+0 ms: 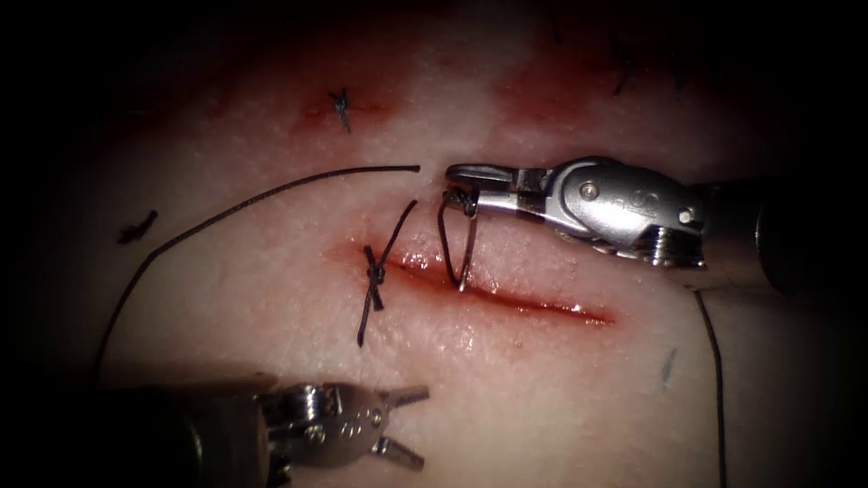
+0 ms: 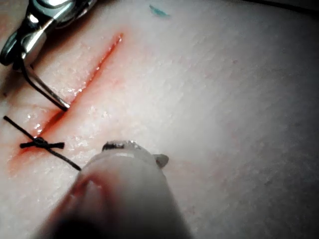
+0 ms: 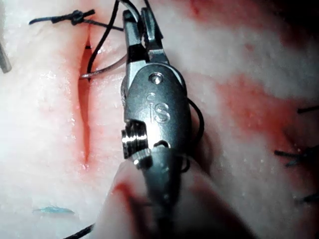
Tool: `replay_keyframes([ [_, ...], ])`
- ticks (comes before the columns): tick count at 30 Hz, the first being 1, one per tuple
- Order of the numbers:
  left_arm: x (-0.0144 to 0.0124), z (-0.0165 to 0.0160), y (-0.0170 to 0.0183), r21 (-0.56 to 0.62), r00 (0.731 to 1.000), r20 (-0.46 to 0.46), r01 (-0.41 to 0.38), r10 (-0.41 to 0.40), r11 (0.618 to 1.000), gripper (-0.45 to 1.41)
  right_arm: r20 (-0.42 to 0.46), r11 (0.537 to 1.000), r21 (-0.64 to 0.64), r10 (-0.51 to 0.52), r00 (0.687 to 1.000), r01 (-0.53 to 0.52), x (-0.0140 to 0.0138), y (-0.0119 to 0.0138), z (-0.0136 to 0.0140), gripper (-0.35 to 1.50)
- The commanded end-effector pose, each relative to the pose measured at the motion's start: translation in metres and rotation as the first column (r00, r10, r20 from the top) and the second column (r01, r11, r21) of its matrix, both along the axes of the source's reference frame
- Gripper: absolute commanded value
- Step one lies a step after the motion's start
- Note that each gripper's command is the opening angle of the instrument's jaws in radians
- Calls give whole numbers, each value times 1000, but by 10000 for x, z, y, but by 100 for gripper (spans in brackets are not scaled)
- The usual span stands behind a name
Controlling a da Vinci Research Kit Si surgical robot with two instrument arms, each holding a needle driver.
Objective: Wound Closure
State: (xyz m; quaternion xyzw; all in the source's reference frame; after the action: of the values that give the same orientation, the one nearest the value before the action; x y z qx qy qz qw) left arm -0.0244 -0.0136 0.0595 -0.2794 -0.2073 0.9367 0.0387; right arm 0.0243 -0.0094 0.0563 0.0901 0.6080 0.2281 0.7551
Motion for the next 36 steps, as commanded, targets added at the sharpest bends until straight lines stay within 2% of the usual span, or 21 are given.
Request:
replay_keyframes([
  [1,-6,6,-6,2,1000,1,-1,1,1000,70,-3,1000,20,5,1000,-5,8,-3,7,-35],
  [5,-6,6,-8,2,1000,1,-2,2,1000,70,-13,996,70,48,999,-47,5,0,9,-35],
  [8,-8,4,-12,4,1000,2,-3,3,1000,70,3,982,162,99,995,-98,4,-1,11,-35],
  [12,-8,3,-13,4,1000,2,-3,3,1000,70,-3,960,255,122,993,-117,3,-3,12,-35],
  [21,-3,2,-12,5,1000,6,-8,8,1000,70,-18,941,328,90,996,-79,5,-12,15,-35],
  [36,11,0,-12,17,1000,7,-8,8,1000,70,-39,904,423,80,996,-56,10,-30,4,-35],
])
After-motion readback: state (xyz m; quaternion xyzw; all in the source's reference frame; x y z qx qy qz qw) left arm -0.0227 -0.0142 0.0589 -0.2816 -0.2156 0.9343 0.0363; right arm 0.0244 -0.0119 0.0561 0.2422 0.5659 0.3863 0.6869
